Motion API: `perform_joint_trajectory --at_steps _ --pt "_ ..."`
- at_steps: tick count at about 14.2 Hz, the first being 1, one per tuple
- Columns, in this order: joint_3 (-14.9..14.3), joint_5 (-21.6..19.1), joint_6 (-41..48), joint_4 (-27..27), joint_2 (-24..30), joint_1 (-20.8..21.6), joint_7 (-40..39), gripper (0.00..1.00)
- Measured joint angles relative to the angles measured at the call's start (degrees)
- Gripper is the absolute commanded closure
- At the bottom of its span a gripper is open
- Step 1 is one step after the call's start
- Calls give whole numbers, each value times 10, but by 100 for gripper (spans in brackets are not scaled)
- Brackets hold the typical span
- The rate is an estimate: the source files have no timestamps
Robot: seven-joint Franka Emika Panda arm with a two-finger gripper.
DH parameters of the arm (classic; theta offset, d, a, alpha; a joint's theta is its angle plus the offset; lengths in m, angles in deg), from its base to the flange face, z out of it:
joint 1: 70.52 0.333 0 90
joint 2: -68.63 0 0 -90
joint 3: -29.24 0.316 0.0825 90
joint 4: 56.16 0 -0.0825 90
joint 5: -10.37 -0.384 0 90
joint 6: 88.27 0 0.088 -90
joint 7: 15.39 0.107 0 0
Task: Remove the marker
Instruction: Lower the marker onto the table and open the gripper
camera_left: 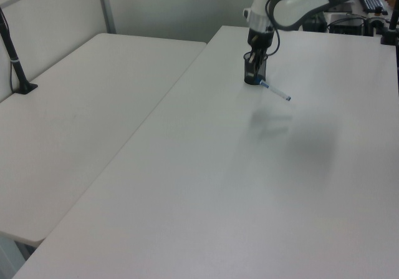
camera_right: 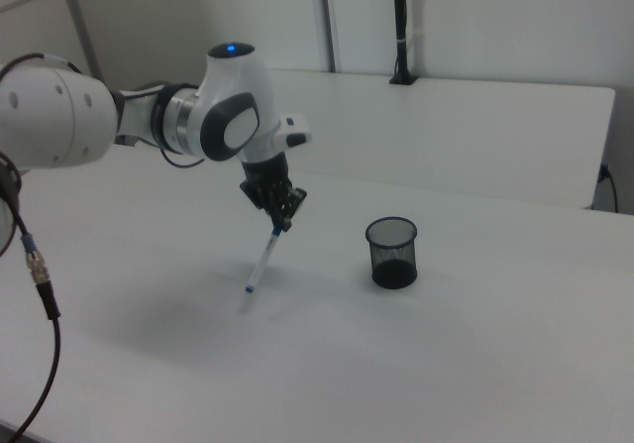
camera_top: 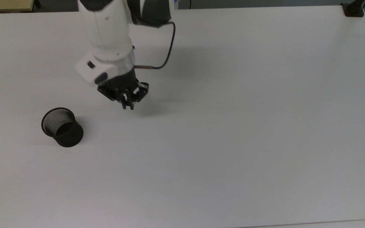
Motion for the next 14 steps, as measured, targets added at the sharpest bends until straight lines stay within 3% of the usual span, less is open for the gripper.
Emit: perform_joint_trajectory --at_steps 6,8,9,10,11,12,14 --pt "2 0 -6 2 -54 23 39 97" --pt "2 0 -17 2 -61 24 40 77" --pt "2 0 -21 2 -64 24 40 57" --pt "2 0 -24 2 -66 24 41 50" --pt "2 0 -26 2 -68 25 41 31" --pt "2 0 -27 2 -70 26 41 24" --pt "2 1 -27 2 -70 28 41 19"
